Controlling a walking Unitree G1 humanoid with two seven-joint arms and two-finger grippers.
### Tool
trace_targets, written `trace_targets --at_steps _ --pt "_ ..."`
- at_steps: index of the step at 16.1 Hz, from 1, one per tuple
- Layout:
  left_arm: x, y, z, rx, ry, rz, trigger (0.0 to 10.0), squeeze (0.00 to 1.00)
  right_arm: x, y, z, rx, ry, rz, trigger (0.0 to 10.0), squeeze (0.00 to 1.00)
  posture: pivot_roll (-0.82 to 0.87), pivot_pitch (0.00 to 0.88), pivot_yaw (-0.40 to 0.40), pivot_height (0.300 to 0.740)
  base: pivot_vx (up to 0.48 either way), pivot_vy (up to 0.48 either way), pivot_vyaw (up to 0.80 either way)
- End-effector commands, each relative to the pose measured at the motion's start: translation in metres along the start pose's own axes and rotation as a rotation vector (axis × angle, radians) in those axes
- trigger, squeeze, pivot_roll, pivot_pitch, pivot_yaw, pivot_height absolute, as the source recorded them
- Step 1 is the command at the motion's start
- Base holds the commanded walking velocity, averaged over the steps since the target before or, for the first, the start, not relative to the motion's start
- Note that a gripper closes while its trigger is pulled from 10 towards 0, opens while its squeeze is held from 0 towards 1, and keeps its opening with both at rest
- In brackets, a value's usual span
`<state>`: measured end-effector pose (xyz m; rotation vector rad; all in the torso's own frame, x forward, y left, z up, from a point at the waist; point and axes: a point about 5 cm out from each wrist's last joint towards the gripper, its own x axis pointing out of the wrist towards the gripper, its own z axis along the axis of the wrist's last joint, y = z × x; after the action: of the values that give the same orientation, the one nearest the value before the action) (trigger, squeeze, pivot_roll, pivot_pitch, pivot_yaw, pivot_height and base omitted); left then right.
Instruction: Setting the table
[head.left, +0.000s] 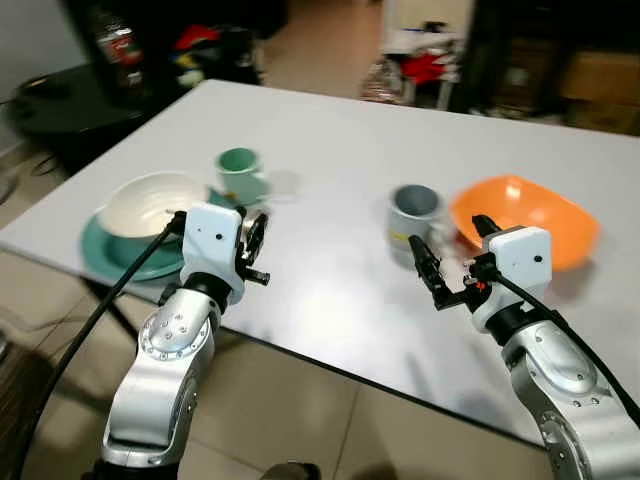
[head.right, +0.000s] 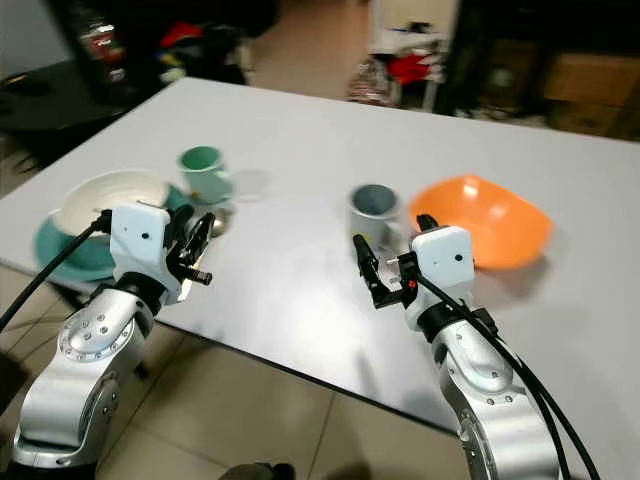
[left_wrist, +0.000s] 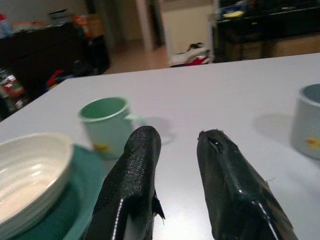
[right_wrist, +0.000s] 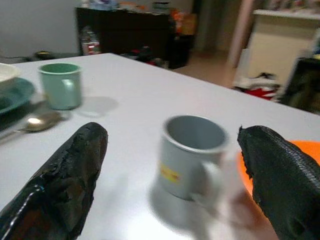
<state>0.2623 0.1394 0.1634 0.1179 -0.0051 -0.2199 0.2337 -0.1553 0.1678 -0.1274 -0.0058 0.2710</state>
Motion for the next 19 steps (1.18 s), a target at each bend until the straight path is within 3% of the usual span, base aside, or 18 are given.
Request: trace_targets --at_steps 1,12,15,19 --pt "-0.001 0.002 0.003 -0.001 -0.009 0.016 10.0 0.0 -0.001 -0.001 0.005 0.001 -0.013 0.005 10.0 1.0 0.02 0.0 0.063 0.74 0.0 0.0 0.8" --pt "0.009 0.002 0.007 0.026 -0.025 -0.007 10.0 0.0 0.0 0.001 0.008 0.006 -0.01 0.021 10.0 1.0 -0.01 0.0 0.095 0.74 0.0 0.0 0.8" --pt "0.012 -0.005 0.007 0.004 -0.03 -0.026 10.0 0.0 -0.005 -0.003 0.008 -0.002 -0.002 0.002 10.0 1.0 -0.02 0.0 0.095 0.74 0.0 0.0 0.8" --pt "0.007 0.002 0.01 0.006 -0.033 -0.006 10.0 0.0 0.003 -0.001 0.008 0.003 -0.012 0.027 10.0 1.0 0.03 0.0 0.072 0.74 0.0 0.0 0.8"
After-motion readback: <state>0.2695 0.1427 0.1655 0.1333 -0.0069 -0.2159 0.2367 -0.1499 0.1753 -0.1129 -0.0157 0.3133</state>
